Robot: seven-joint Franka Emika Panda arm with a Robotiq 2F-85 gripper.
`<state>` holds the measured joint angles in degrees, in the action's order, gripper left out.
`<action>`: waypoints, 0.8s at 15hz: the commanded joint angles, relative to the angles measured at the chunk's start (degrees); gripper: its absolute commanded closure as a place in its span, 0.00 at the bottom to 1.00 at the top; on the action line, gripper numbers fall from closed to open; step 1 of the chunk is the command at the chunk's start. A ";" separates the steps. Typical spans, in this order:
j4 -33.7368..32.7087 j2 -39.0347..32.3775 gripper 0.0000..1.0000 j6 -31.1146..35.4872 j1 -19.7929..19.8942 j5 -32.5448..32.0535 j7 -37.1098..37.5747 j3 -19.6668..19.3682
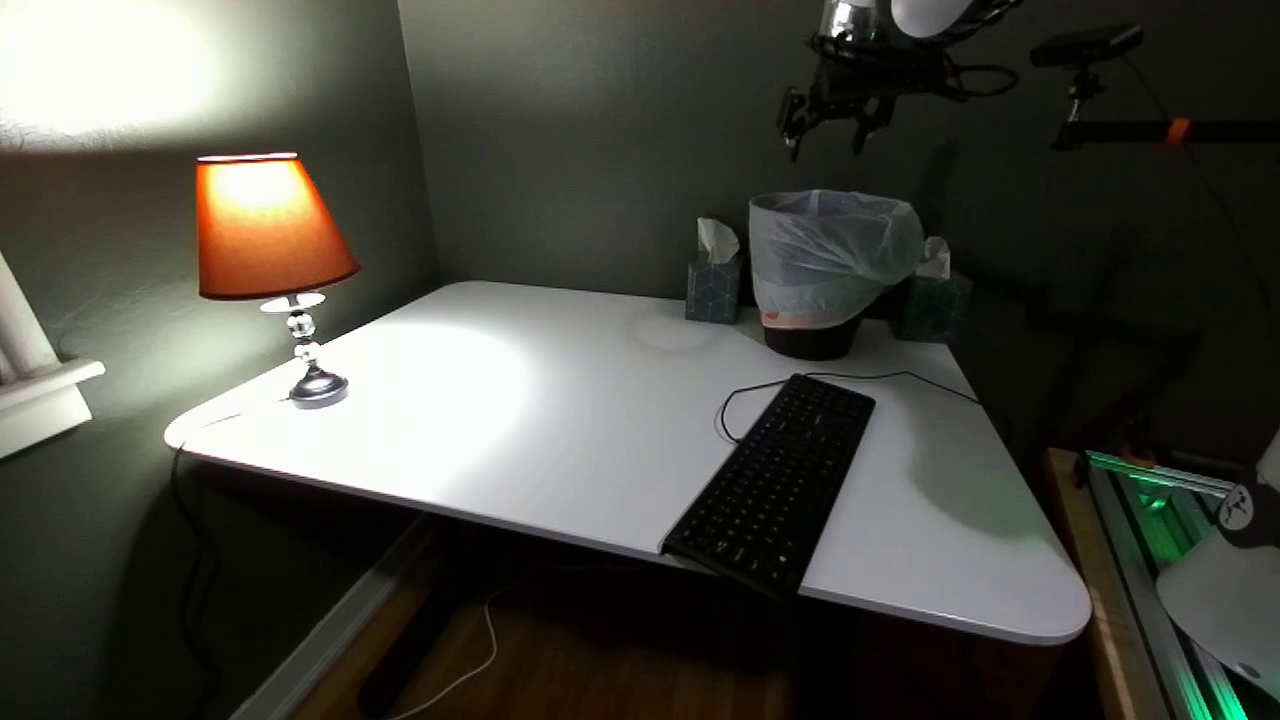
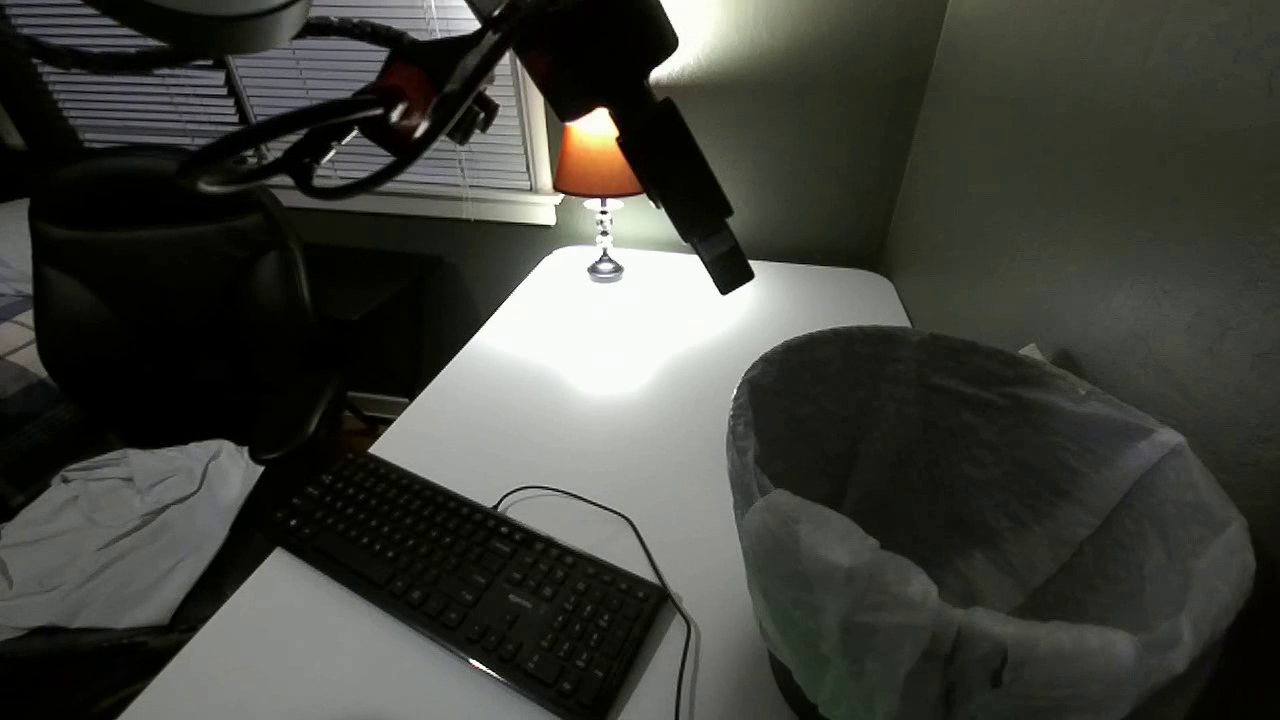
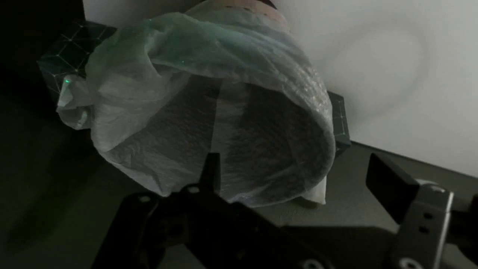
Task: Pick up the white tissue and put it in the black pin
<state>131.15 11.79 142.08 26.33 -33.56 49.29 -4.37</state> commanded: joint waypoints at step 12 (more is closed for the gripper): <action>5.57 -0.51 0.00 -2.27 -9.13 2.60 -30.24 -3.24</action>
<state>135.14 10.63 141.00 19.10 -33.30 24.81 -6.25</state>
